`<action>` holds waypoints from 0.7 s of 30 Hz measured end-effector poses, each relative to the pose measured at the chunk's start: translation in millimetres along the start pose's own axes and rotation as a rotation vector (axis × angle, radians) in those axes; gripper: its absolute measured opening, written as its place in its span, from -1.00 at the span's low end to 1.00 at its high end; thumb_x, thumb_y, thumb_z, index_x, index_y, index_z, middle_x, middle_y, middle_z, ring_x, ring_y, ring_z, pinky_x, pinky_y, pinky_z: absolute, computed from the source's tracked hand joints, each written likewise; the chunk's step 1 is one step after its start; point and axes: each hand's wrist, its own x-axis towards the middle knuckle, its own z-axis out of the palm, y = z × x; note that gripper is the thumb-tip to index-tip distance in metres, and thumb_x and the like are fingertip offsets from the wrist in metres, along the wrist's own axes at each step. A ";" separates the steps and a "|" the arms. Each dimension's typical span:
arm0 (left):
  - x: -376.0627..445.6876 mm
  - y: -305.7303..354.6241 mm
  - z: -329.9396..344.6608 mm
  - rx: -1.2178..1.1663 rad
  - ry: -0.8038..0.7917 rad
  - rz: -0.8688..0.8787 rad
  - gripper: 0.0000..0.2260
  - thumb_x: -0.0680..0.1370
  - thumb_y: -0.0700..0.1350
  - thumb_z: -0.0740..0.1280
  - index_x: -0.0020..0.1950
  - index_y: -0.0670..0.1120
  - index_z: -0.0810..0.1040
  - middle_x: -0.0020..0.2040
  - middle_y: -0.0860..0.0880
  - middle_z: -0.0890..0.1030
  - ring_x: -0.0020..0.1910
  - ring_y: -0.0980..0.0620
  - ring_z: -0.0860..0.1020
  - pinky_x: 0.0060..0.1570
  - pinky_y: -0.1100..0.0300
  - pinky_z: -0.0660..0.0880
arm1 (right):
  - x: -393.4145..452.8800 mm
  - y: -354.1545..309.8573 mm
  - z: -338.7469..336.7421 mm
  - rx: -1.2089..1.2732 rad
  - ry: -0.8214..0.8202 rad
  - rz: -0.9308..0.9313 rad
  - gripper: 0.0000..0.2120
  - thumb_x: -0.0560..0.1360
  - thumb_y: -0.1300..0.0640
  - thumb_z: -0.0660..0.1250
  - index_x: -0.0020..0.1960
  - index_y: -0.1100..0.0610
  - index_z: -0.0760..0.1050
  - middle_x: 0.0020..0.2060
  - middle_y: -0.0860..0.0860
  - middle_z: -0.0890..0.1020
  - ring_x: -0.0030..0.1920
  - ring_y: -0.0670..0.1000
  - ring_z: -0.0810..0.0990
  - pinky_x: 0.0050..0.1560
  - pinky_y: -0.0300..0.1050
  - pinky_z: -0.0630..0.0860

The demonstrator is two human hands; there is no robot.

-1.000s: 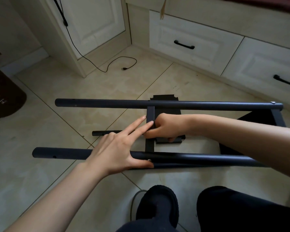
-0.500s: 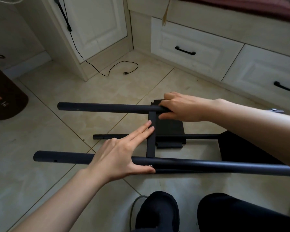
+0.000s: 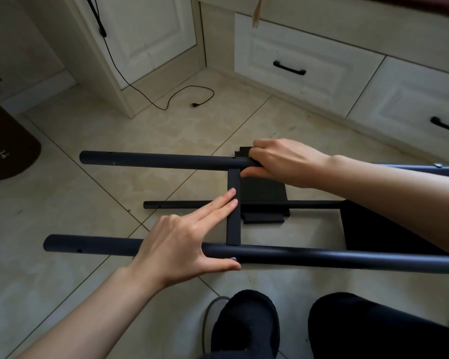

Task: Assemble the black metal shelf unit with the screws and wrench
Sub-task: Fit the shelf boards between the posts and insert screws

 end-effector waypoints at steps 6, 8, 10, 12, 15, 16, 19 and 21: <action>-1.4 -0.6 -0.7 0.005 0.004 -0.020 -0.14 0.39 0.50 0.24 0.57 0.05 0.31 0.58 0.23 0.20 -0.50 0.25 0.32 -0.40 0.26 0.54 | 0.3 -4.7 -3.5 -0.086 0.012 0.018 -0.42 0.57 -0.28 0.02 0.00 0.22 0.50 -0.16 0.02 0.41 -0.26 0.09 0.48 -0.24 -0.01 0.49; 0.1 0.4 -1.0 0.015 0.002 -0.039 -0.15 0.40 0.50 0.23 0.58 0.06 0.30 0.59 0.25 0.19 -0.51 0.23 0.39 -0.42 0.30 0.50 | 1.9 -3.5 -3.6 -0.076 -0.005 0.016 -0.42 0.58 -0.27 0.03 0.03 0.22 0.52 -0.14 0.02 0.43 -0.27 0.05 0.44 -0.22 -0.02 0.51; 1.2 0.6 -0.9 0.014 -0.001 -0.055 -0.16 0.41 0.50 0.21 0.58 0.09 0.29 0.59 0.27 0.16 -0.48 0.19 0.51 -0.43 0.29 0.51 | 2.9 -2.0 -2.7 -0.062 -0.023 0.017 -0.46 0.60 -0.24 0.05 0.05 0.22 0.52 -0.13 0.02 0.41 -0.27 0.04 0.43 -0.20 -0.05 0.50; 2.0 0.0 -0.8 0.010 0.000 -0.065 -0.16 0.40 0.51 0.20 0.59 0.11 0.27 0.58 0.32 0.12 -0.41 0.16 0.59 -0.42 0.27 0.52 | 3.2 -2.9 -2.2 -0.069 -0.038 0.019 -0.49 0.62 -0.20 0.05 0.09 0.22 0.51 -0.11 0.02 0.38 -0.28 0.05 0.42 -0.21 -0.08 0.46; 3.1 -0.2 -1.4 -0.006 0.001 -0.069 -0.17 0.40 0.50 0.22 0.58 0.12 0.28 0.58 0.32 0.14 -0.36 0.15 0.62 -0.40 0.30 0.51 | -0.9 -6.2 -4.6 -0.128 -0.037 0.003 -0.54 0.67 -0.11 -0.01 0.19 0.23 0.46 -0.05 0.07 0.42 -0.22 0.08 0.47 -0.12 -0.08 0.48; 3.0 -0.1 -1.7 -0.012 0.002 -0.069 -0.18 0.40 0.50 0.22 0.58 0.11 0.30 0.58 0.31 0.16 -0.37 0.16 0.61 -0.40 0.32 0.49 | -3.9 -6.3 -5.5 -0.123 -0.014 0.000 -0.57 0.67 -0.06 -0.01 0.23 0.25 0.43 -0.03 0.10 0.44 -0.17 0.10 0.49 -0.07 -0.05 0.48; 2.8 -0.2 -1.7 -0.029 0.006 -0.065 -0.19 0.40 0.49 0.24 0.56 0.11 0.33 0.57 0.29 0.20 -0.36 0.18 0.61 -0.38 0.33 0.49 | -15.3 -10.6 -8.5 0.104 0.113 0.078 -0.64 0.64 0.11 0.04 0.23 0.34 0.43 -0.08 0.16 0.45 -0.19 0.17 0.48 -0.08 0.07 0.46; 2.8 -0.4 -1.0 -0.030 0.005 -0.056 -0.19 0.40 0.48 0.23 0.56 0.11 0.32 0.57 0.29 0.20 -0.34 0.17 0.62 -0.37 0.26 0.55 | -22.9 -16.8 -8.7 0.269 0.069 0.149 -0.66 0.61 0.14 0.06 0.22 0.32 0.44 -0.06 0.16 0.50 -0.12 0.20 0.51 -0.01 0.11 0.47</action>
